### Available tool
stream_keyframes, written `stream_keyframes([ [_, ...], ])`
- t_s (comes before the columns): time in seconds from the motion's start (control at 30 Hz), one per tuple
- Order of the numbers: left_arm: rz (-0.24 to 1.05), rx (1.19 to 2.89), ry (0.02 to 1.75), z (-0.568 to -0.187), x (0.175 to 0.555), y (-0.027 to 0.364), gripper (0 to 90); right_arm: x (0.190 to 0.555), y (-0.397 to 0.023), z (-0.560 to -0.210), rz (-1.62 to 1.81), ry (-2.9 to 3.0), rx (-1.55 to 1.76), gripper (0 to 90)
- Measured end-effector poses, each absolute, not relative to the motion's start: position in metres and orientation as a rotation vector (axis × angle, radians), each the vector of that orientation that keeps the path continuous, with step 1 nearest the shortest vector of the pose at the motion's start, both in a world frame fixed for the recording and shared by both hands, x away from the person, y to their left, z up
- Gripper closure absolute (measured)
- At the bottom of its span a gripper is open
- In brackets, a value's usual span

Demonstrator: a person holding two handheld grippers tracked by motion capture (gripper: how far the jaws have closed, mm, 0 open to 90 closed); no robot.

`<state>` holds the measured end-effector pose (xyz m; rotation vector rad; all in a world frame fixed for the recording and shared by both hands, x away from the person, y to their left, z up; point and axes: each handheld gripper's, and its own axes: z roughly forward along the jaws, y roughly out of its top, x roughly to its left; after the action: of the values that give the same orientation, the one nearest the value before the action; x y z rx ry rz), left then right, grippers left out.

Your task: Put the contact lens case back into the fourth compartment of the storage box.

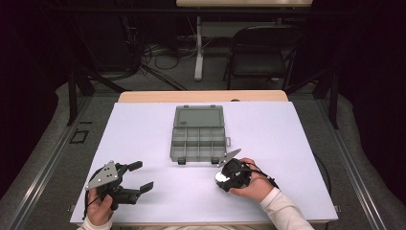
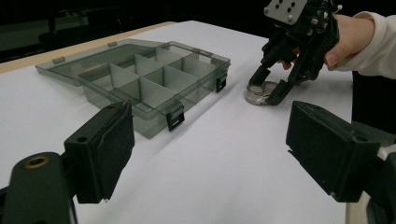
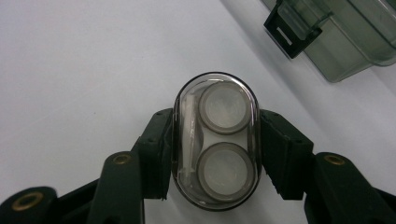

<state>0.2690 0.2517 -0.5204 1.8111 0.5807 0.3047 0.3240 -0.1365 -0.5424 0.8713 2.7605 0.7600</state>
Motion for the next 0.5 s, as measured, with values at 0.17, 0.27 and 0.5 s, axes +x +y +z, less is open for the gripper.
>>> stream_keyframes([
  [0.17, 0.307, 1.812, 0.581, -0.5204, 0.2689, 0.2514, 15.9, 0.3241, -0.1366, -0.5423, 0.76, 2.761, 0.869, 48.1],
  [0.27, 0.307, 1.811, 0.582, -0.5204, 0.2689, 0.2515, 16.0, 0.3241, -0.1367, -0.5423, 0.76, 2.762, 0.869, 48.2],
  [0.5, 0.306, 1.814, 0.583, -0.5205, 0.269, 0.2515, 15.9, 0.3245, -0.1371, -0.5424, 0.762, 2.764, 0.867, 48.2],
])
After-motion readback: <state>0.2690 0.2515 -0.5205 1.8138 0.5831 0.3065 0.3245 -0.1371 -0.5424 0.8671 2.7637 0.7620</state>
